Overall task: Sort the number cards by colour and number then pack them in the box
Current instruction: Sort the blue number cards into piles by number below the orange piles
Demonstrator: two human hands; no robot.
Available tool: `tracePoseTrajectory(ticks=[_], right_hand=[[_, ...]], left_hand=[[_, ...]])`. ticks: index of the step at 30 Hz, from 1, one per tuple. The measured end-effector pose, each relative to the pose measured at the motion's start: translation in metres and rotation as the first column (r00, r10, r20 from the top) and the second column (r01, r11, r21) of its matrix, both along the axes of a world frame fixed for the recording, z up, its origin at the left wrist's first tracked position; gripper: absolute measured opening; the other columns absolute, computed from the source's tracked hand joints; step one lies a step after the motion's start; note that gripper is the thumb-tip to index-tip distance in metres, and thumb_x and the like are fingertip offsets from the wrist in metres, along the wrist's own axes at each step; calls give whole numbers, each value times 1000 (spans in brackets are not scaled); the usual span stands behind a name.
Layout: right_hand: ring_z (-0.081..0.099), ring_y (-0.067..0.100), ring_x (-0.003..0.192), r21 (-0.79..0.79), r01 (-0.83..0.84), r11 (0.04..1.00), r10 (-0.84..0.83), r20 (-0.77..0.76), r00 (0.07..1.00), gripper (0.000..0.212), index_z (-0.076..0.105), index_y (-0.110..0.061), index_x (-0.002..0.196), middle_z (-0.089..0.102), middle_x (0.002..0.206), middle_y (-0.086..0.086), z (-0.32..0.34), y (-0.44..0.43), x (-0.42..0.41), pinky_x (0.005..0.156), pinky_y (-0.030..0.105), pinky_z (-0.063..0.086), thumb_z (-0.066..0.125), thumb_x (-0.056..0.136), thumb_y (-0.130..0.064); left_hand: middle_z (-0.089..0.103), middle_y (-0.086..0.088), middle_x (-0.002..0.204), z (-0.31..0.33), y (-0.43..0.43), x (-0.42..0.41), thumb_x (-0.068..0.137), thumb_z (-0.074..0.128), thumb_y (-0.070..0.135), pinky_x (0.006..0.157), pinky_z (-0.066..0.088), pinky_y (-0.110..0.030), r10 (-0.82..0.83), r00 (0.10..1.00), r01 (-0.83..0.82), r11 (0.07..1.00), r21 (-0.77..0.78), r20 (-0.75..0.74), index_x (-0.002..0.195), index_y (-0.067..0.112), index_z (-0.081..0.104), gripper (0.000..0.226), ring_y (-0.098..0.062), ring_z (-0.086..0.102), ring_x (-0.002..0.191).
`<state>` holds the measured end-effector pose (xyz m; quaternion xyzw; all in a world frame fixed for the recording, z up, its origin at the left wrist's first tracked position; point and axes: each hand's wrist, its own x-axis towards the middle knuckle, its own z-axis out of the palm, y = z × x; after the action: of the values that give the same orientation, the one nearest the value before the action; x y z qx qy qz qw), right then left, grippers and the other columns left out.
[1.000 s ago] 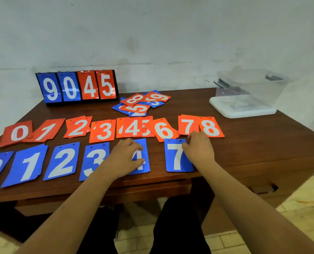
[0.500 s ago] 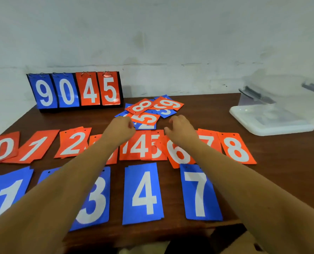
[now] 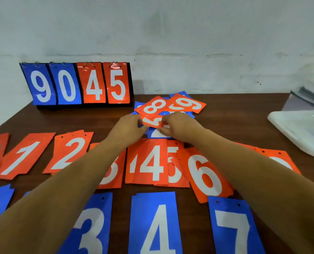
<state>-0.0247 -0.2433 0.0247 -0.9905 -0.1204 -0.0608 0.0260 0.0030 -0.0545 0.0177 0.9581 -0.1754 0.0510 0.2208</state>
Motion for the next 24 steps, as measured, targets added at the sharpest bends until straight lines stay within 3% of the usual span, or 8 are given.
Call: tracePoseTrajectory(ticks=[3, 5, 7, 9, 13, 16, 19, 24], right_hand=[[62, 24, 93, -82, -4, 997, 18, 167, 986, 30, 62, -12, 112, 68, 103, 9, 6, 3, -10, 79, 33, 47, 44, 101, -33], [62, 23, 91, 7, -15, 1000, 12, 293, 956, 29, 63, -13, 112, 69, 103, 8, 10, 5, -17, 79, 33, 49, 43, 101, -30], [63, 23, 91, 106, -107, 989, 68, 323, 944, 30, 66, -12, 112, 71, 102, 8, 12, 11, -25, 81, 36, 50, 44, 101, -29], [63, 20, 95, 264, -202, 943, 129, 268, 955, 31, 69, -12, 113, 72, 105, 7, 12, 20, -31, 84, 32, 49, 47, 100, -30], [63, 17, 96, 552, -114, 826, -29, 244, 969, 30, 68, -10, 110, 71, 106, 5, 16, 22, -24, 85, 33, 50, 50, 100, -31], [57, 23, 114, 378, 80, 922, -146, 149, 978, 38, 58, -8, 128, 63, 126, 10, 9, 14, 4, 95, 32, 45, 55, 96, -29], [48, 25, 128, 225, 143, 964, -153, 29, 988, 62, 46, -10, 140, 51, 142, 8, 4, 14, 30, 102, 34, 41, 62, 90, -44], [56, 26, 114, 248, 153, 957, -138, -76, 987, 68, 53, -12, 130, 59, 129, 9, -9, 23, 56, 91, 36, 46, 66, 81, -58]], left_hand=[[60, 0, 93, 12, -1, -10, 95, 53, 45, 63, 39, -23, 92, 996, -91, 989, -114, 9, 96, 15, 64, 32, -10, 54, 85], [64, 3, 84, 20, -3, -14, 95, 52, 48, 59, 46, -22, 111, 986, -147, 936, -321, -127, 94, 15, 64, 35, -10, 61, 81], [73, -1, 89, 28, -2, -16, 94, 58, 40, 66, 57, -27, 36, 944, -234, 772, -591, -327, 98, 11, 69, 31, -13, 71, 79], [75, -6, 92, 32, 3, -19, 93, 63, 24, 66, 60, -27, -12, 918, -292, 656, -696, -397, 97, 8, 71, 18, -15, 74, 80], [74, -8, 87, 31, 27, -17, 92, 59, 13, 70, 60, -32, 98, 910, -386, 552, -739, -402, 84, 9, 69, 14, -20, 73, 79], [70, -9, 93, 28, 47, -10, 94, 55, 23, 86, 56, -42, 258, 872, -486, 552, -677, -415, 85, 14, 64, 16, -26, 68, 91], [62, -5, 98, 28, 58, -8, 97, 52, 30, 84, 52, -40, 346, 843, -537, 579, -614, -412, 96, 18, 58, 13, -24, 60, 93], [66, -2, 100, 22, 71, -9, 97, 53, 32, 75, 52, -34, 299, 855, -516, 581, -630, -424, 105, 18, 62, 19, -18, 64, 88]])
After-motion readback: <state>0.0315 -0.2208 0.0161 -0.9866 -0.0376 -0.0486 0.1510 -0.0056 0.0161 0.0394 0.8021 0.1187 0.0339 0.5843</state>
